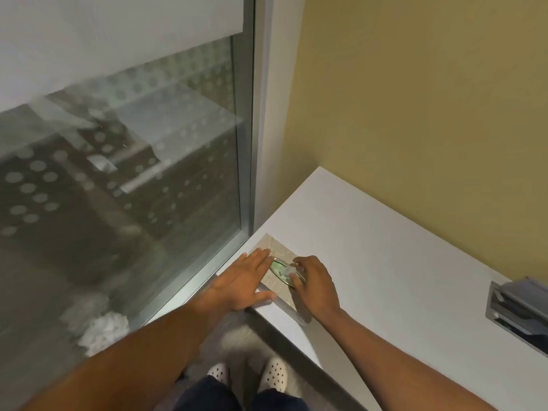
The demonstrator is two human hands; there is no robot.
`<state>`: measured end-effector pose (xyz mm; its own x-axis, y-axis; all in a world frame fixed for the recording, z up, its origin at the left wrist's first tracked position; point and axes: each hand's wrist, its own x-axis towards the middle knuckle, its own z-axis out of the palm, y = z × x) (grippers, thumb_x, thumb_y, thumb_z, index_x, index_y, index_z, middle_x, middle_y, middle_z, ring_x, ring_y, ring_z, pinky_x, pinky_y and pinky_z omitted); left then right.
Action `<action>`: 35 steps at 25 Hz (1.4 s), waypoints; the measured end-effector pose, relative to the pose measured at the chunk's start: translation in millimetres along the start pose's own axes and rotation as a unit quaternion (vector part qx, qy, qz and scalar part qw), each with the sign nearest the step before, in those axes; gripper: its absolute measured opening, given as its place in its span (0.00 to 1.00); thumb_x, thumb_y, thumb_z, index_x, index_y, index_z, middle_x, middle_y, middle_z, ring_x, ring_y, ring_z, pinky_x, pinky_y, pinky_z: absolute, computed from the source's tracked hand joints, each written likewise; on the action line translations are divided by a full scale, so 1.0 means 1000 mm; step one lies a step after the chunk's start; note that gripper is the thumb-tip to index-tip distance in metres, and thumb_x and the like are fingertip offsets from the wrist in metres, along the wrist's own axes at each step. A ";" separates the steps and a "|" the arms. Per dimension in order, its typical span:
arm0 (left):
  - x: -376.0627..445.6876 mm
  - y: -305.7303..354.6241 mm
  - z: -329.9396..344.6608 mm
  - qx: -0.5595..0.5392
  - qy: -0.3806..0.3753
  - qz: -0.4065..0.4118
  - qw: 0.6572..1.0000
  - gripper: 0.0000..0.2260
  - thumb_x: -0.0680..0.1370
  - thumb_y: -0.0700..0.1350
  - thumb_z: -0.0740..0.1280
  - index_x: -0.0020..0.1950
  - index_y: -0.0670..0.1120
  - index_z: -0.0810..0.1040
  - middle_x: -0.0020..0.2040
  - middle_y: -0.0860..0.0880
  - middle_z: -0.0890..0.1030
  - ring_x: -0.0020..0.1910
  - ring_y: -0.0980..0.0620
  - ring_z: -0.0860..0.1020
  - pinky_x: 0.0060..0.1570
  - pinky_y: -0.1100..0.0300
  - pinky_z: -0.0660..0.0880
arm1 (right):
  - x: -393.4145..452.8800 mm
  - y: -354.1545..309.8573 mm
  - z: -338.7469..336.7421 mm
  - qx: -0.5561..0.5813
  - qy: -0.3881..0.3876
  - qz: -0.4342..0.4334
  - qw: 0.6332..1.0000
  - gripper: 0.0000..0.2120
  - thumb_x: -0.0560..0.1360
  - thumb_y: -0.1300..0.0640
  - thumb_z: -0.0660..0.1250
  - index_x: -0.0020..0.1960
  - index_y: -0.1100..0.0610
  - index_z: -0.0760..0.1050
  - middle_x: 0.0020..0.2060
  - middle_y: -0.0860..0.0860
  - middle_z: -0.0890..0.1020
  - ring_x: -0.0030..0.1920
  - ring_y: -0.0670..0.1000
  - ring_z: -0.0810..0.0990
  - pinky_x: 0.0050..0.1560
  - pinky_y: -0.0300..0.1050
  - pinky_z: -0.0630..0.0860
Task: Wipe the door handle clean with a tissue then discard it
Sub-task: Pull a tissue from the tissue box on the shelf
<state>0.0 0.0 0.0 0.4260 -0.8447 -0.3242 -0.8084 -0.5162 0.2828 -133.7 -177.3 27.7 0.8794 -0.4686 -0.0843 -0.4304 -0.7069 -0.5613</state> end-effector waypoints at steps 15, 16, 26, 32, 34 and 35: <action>0.030 -0.002 -0.012 -0.039 0.114 0.028 0.992 0.33 0.82 0.67 0.64 0.78 0.45 0.72 0.74 0.47 0.78 0.72 0.46 0.79 0.78 0.46 0.70 | 0.045 -0.015 0.003 0.159 -0.028 0.078 0.984 0.07 0.76 0.59 0.70 0.44 0.52 0.87 0.42 0.49 0.88 0.44 0.48 0.84 0.46 0.45 0.79; 0.034 0.002 -0.020 -0.122 0.098 0.009 0.988 0.32 0.82 0.68 0.63 0.77 0.46 0.73 0.73 0.48 0.80 0.70 0.47 0.79 0.77 0.47 0.71 | 0.047 -0.018 -0.002 0.187 -0.026 0.088 0.978 0.07 0.76 0.59 0.70 0.43 0.52 0.87 0.41 0.48 0.88 0.43 0.47 0.84 0.44 0.41 0.78; 0.028 0.028 -0.101 -0.576 0.182 -0.084 0.792 0.08 0.84 0.43 0.72 0.54 0.40 0.87 0.48 0.36 0.87 0.45 0.48 0.83 0.50 0.49 0.80 | 0.070 -0.043 -0.073 0.345 -0.052 0.057 0.935 0.03 0.78 0.58 0.73 0.51 0.53 0.85 0.42 0.50 0.87 0.42 0.48 0.85 0.42 0.42 0.81; -0.007 0.045 -0.127 -0.547 0.242 -0.093 0.796 0.07 0.87 0.41 0.66 0.54 0.44 0.83 0.47 0.42 0.86 0.43 0.49 0.82 0.46 0.55 0.77 | 0.064 -0.067 -0.091 0.234 -0.117 -0.040 0.964 0.05 0.73 0.56 0.71 0.45 0.50 0.86 0.39 0.46 0.86 0.41 0.49 0.84 0.43 0.41 0.82; -0.023 0.051 -0.129 -0.555 0.256 -0.091 0.786 0.08 0.88 0.43 0.65 0.53 0.44 0.82 0.42 0.51 0.85 0.39 0.53 0.81 0.41 0.60 0.75 | 0.063 -0.079 -0.090 0.223 -0.098 -0.053 0.968 0.06 0.77 0.59 0.69 0.43 0.53 0.85 0.39 0.47 0.86 0.43 0.50 0.84 0.46 0.47 0.84; -0.030 0.054 -0.129 -0.564 0.265 -0.093 0.776 0.09 0.89 0.44 0.65 0.53 0.44 0.81 0.40 0.54 0.85 0.37 0.56 0.80 0.39 0.63 0.74 | 0.063 -0.084 -0.089 0.237 -0.096 -0.054 0.965 0.07 0.79 0.59 0.68 0.44 0.55 0.83 0.40 0.50 0.85 0.43 0.51 0.84 0.47 0.49 0.84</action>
<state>-3.9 -20.3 140.9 0.8422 -0.5253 -0.1219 0.0309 -0.1786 0.9834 -60.0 -194.4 142.8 0.9548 -0.2676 -0.1294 -0.2329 -0.4028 -0.8852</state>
